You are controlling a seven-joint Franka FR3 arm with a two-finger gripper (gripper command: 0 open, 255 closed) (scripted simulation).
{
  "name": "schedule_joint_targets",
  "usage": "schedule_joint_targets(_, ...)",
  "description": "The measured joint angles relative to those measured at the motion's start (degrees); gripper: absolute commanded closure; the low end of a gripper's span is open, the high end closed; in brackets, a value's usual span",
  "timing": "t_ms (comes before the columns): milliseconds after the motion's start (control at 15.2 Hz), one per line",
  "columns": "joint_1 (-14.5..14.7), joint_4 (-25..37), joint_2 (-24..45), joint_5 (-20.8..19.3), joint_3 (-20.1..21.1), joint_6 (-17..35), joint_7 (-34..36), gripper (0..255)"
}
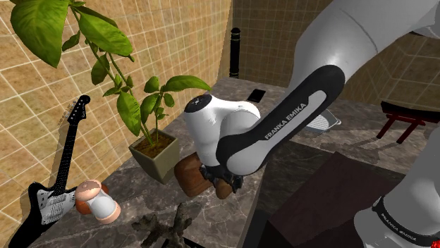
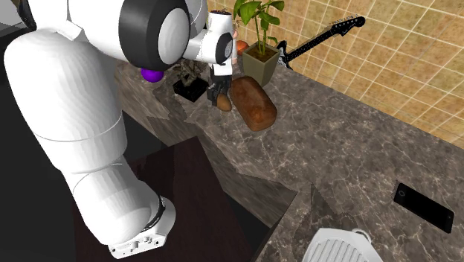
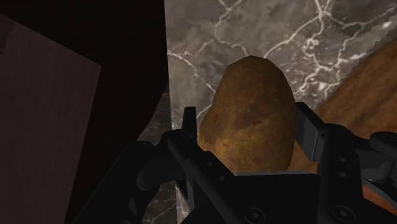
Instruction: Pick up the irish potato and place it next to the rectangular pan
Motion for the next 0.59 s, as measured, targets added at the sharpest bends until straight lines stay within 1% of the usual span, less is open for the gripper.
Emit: schedule_joint_targets(594, -0.99, 1.13, -5.27, 3.29, 1.22, -5.75, -2.43, 255)
